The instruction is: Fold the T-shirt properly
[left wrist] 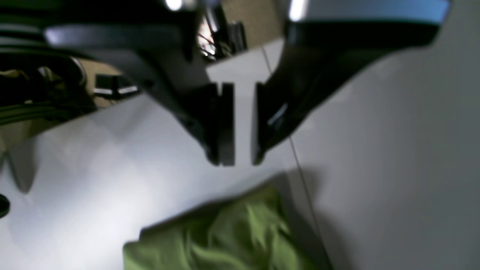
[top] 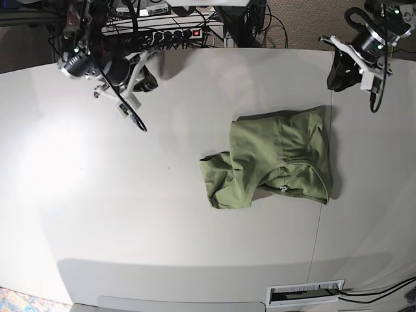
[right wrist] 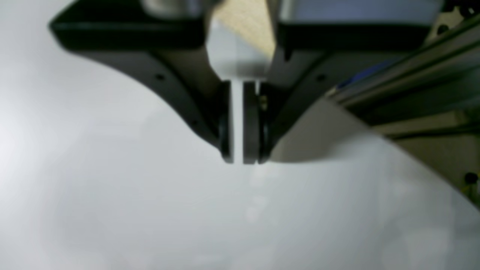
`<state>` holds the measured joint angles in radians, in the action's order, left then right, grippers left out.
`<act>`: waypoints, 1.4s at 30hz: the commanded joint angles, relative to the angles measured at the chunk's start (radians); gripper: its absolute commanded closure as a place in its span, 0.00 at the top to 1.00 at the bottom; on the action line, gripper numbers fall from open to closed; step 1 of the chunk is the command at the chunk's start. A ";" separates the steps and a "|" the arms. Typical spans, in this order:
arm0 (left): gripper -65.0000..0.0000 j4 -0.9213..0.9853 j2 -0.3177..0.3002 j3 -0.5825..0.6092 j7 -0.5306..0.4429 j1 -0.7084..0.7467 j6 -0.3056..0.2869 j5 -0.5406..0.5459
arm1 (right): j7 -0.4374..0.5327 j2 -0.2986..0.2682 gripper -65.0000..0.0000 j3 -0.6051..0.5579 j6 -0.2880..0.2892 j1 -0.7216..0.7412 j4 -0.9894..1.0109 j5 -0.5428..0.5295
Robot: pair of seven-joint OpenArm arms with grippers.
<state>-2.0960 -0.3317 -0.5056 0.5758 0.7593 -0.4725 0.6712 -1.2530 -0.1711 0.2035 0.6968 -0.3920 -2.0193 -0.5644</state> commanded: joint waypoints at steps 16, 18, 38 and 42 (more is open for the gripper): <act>0.15 -0.016 0.008 -0.008 -0.004 0.222 0.000 0.025 | 0.022 -0.006 0.07 0.147 0.001 -0.322 -0.150 -0.023; 0.15 -0.016 0.008 -0.008 0.005 0.248 0.000 0.025 | 0.022 -0.007 0.07 0.147 0.001 -0.362 -0.150 -0.022; 0.15 0.303 0.025 -0.008 0.011 0.357 -0.050 0.111 | 0.095 -0.007 0.07 0.147 0.001 -0.527 0.057 -0.011; 0.15 0.422 0.035 -0.007 -0.027 0.352 -0.050 0.119 | 0.134 -0.007 0.07 0.146 0.001 -0.524 0.178 -0.011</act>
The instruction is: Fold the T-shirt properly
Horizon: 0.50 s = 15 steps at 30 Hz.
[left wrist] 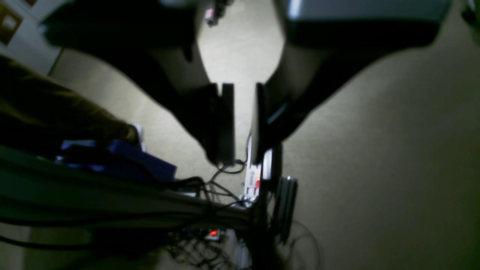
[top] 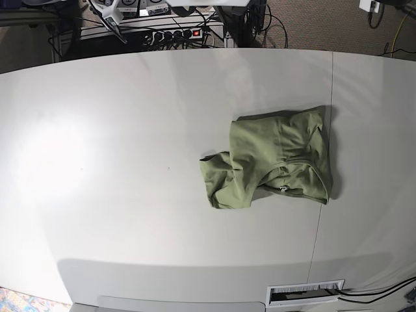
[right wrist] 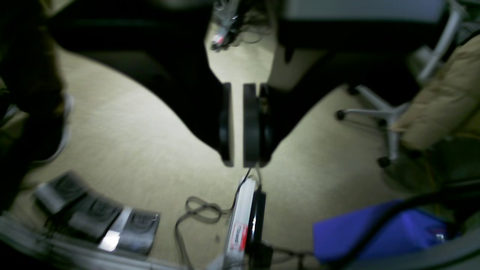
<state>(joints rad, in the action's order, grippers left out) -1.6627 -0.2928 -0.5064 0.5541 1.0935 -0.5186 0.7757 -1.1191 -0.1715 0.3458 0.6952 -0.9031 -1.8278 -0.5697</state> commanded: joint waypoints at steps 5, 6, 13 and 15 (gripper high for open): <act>0.15 0.125 0.002 -0.006 -0.012 -0.036 -0.032 0.014 | 0.024 -0.010 0.07 -0.013 0.003 0.031 0.138 0.002; 0.15 0.153 0.002 -0.006 -0.012 -0.047 -0.034 0.014 | 0.026 -0.009 0.07 -0.014 0.003 0.044 0.167 0.012; 0.15 0.370 0.019 -0.006 -0.039 -0.181 -0.034 0.010 | 0.109 -0.009 0.07 -0.020 0.003 0.189 0.395 0.091; 0.15 0.442 0.028 -0.006 -0.040 -0.228 -0.033 0.010 | 0.116 -0.008 0.07 -0.020 0.003 0.242 0.474 0.096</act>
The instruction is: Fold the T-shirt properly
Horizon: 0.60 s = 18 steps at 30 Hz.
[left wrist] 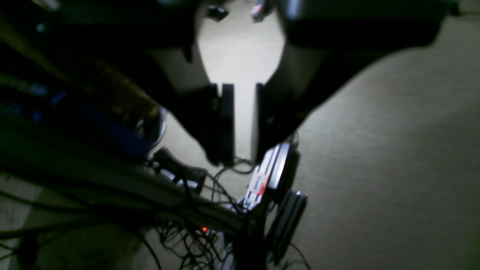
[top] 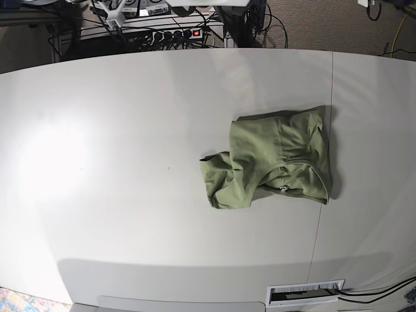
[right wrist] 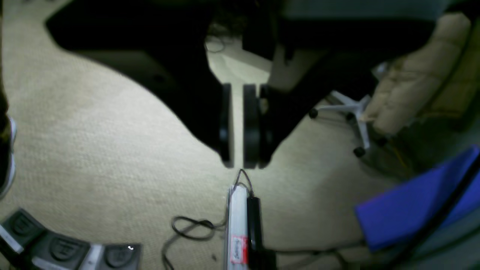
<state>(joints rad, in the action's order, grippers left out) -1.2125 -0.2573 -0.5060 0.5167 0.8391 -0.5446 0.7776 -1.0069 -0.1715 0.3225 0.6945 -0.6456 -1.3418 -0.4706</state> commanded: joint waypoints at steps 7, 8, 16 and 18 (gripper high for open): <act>0.15 0.211 -0.006 0.073 -0.121 -0.123 -0.006 -0.117 | 0.091 -0.009 0.07 0.003 0.004 0.171 0.291 0.107; 0.15 0.233 -0.006 0.098 -0.146 -0.140 -0.006 -0.143 | 0.116 -0.008 0.07 0.003 0.004 0.195 0.332 0.130; 0.15 0.328 -0.006 0.335 -0.289 -0.221 0.087 -0.305 | 0.263 -0.008 0.07 0.003 0.004 0.328 0.577 0.290; 0.15 0.340 -0.006 0.402 -0.339 -0.233 0.143 -0.354 | 0.313 -0.008 0.07 0.003 0.004 0.354 0.626 0.337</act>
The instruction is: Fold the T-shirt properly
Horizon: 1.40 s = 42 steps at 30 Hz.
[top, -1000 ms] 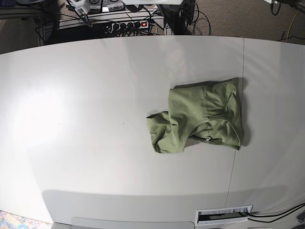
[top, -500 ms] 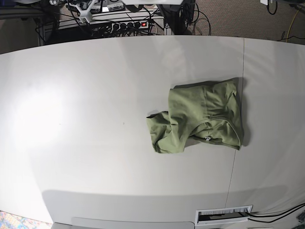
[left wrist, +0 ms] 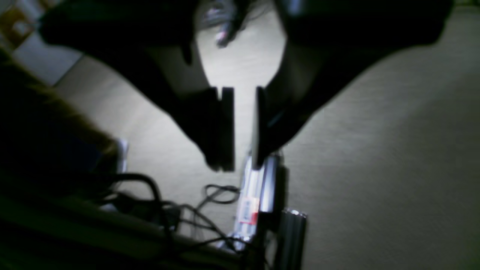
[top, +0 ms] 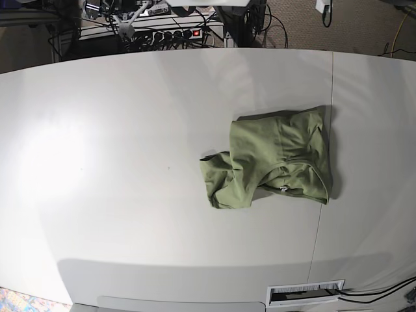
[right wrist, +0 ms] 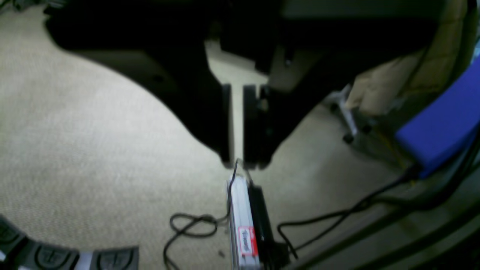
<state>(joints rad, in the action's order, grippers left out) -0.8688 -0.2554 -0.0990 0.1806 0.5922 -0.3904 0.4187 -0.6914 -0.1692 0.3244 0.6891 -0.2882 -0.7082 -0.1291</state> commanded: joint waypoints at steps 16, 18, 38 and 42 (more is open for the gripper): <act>0.15 0.195 0.077 0.306 -0.077 -0.171 0.170 -0.094 | 0.400 0.008 0.00 0.001 -0.257 0.080 0.232 0.287; 0.15 0.212 0.103 0.306 -0.077 -0.180 0.171 -0.094 | 0.389 0.008 0.00 -0.028 -0.311 0.084 0.232 0.288; 0.15 0.217 0.177 0.306 -0.072 -0.177 0.219 -0.131 | 0.301 0.136 0.00 -0.534 -0.635 0.086 0.232 0.109; 0.15 0.217 0.174 0.306 -0.073 -0.177 0.219 -0.131 | 0.293 0.124 0.00 -0.533 -0.635 0.086 0.232 0.092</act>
<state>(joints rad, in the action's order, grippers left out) -0.6456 -0.1184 0.1967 0.1074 0.4038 -0.1287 0.2768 -0.3897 -0.0410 -0.2104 0.0521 -0.2016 -0.4713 -0.0280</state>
